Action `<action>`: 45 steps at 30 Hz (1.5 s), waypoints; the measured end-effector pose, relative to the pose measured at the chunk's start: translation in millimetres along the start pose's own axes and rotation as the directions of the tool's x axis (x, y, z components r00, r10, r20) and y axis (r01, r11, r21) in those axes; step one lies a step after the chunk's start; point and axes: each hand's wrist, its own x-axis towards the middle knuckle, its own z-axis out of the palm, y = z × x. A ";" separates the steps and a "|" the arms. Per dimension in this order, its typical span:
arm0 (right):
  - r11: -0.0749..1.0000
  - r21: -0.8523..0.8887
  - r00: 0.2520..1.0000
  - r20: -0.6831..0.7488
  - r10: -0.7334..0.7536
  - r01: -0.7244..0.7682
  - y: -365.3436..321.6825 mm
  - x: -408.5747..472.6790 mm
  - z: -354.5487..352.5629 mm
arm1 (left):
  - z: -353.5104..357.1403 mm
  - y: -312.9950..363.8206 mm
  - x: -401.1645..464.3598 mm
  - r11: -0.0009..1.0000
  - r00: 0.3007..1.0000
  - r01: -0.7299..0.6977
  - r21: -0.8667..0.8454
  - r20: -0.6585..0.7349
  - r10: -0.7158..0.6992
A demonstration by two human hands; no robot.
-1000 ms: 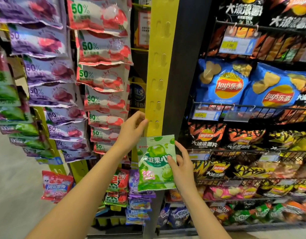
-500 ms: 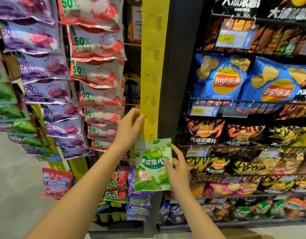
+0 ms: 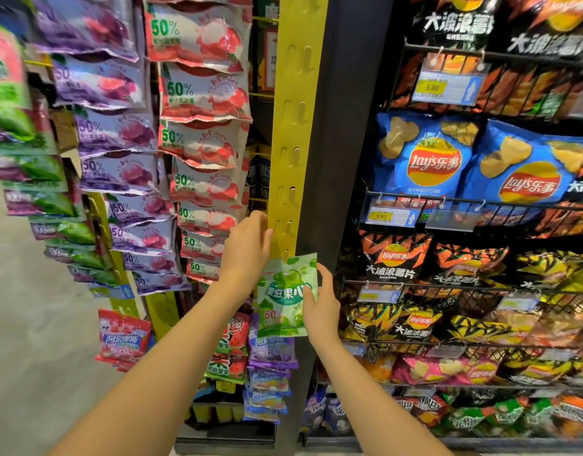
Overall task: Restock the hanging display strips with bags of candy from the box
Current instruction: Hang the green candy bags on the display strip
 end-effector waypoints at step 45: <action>0.255 -0.966 0.927 0.124 0.353 0.032 221.2 -106.0 -444.1 | 241.1 249.8 -274.0 0.793 0.573 -0.538 0.284 0.814 0.098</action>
